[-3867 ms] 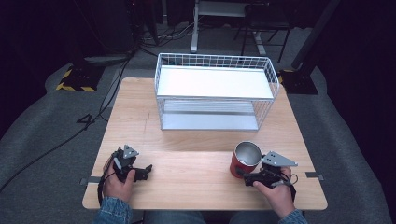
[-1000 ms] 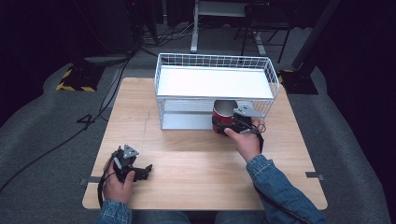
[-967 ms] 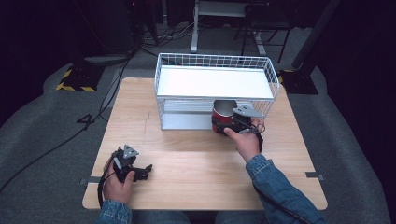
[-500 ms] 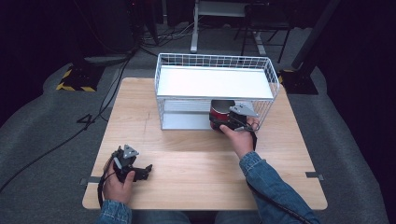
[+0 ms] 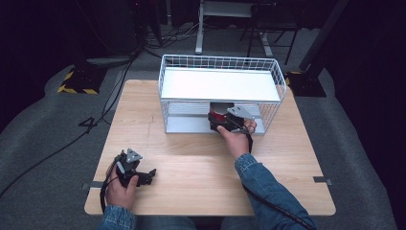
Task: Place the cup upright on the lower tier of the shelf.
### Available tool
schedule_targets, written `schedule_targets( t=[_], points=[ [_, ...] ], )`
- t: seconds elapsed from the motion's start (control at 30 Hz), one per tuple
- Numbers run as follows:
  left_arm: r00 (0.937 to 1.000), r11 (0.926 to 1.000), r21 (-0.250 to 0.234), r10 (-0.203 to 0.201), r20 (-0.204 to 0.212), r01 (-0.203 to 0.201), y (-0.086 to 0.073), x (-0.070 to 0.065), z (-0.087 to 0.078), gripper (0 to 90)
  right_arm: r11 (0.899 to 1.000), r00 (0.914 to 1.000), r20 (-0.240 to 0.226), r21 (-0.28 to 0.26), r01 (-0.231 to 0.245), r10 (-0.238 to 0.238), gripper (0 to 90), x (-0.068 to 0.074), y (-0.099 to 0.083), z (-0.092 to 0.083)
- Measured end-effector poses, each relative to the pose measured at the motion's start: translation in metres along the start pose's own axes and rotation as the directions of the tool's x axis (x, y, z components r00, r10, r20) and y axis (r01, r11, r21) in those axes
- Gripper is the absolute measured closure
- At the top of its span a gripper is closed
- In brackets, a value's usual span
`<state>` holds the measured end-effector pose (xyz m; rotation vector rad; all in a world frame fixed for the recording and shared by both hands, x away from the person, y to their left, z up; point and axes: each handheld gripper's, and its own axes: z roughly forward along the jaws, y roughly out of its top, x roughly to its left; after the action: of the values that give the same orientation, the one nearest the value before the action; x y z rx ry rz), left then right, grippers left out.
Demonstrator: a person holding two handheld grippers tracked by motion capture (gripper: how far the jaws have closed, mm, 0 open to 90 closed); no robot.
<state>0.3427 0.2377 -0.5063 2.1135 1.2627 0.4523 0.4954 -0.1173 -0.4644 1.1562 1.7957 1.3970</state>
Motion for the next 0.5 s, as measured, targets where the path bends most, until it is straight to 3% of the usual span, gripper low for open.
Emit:
schedule_targets(
  t=[0.27, 0.5],
  points=[
    [1.0, 1.0, 0.0, -0.001, 0.0, 0.001, 0.0, 0.0, 0.0, 0.4, 1.0, 0.9996, 0.027, -0.003, -0.005, 0.005, 6.2, 0.003, -0.003, 0.011],
    [1.0, 1.0, 0.0, -0.001, 0.002, 0.001, 0.0, 0.0, 0.0, 0.3, 1.0, 0.9989, 0.045, -0.015, -0.01, 0.011, 6.1, -0.003, -0.002, 0.017]
  ],
)
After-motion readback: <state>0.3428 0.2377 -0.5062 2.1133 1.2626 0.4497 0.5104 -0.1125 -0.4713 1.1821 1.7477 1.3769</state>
